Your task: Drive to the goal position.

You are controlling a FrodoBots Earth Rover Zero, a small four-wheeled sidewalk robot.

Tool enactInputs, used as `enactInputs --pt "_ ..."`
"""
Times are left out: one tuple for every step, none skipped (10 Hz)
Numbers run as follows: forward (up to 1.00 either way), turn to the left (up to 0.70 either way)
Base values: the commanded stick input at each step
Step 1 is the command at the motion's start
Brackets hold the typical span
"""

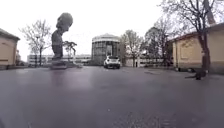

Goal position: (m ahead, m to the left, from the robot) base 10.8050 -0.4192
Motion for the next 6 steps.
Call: enactInputs --pt "1.0 0.0" --pt "1.0 0.0" --pt "1.0 0.0" --pt "1.0 0.0" --pt "1.0 0.0" --pt "1.0 0.0"
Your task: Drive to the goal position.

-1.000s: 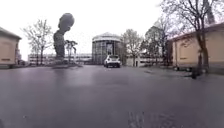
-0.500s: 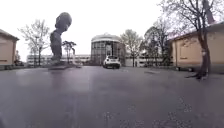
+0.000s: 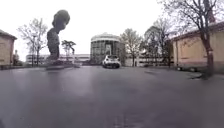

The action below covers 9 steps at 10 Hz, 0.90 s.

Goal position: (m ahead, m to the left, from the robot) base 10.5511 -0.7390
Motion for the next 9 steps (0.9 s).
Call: enactInputs --pt "1.0 0.0" --pt "1.0 0.0" --pt "1.0 0.0" --pt "1.0 0.0" --pt "1.0 0.0" --pt "1.0 0.0" --pt "1.0 0.0" --pt "1.0 0.0" --pt "1.0 0.0"
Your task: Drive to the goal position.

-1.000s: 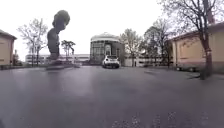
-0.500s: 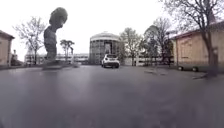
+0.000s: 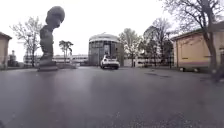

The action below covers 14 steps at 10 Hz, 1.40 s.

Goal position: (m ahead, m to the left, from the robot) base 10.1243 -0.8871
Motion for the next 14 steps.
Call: enactInputs --pt "1.0 0.0" --pt "1.0 0.06" --pt "1.0 0.33" --pt "1.0 0.4" --pt "1.0 0.4" --pt "1.0 0.4" --pt "1.0 0.28" --pt "1.0 0.02" --pt "1.0 0.0" --pt "1.0 0.0" --pt "1.0 0.0" --pt "1.0 0.0" --pt "1.0 0.0" --pt "1.0 0.0"
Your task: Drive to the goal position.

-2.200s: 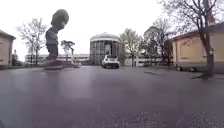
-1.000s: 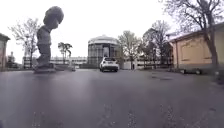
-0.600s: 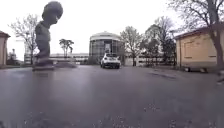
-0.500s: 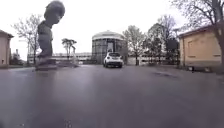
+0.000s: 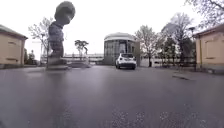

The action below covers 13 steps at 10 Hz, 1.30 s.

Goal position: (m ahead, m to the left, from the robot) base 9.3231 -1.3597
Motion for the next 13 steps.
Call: enactInputs --pt "1.0 0.0" --pt "1.0 0.0" --pt "1.0 0.0" --pt "1.0 0.0" --pt "1.0 0.0" --pt "1.0 0.0" --pt "1.0 0.0" --pt "1.0 0.0" --pt "1.0 0.0" --pt "1.0 0.0" --pt "1.0 0.0" --pt "1.0 0.0" --pt "1.0 0.12"
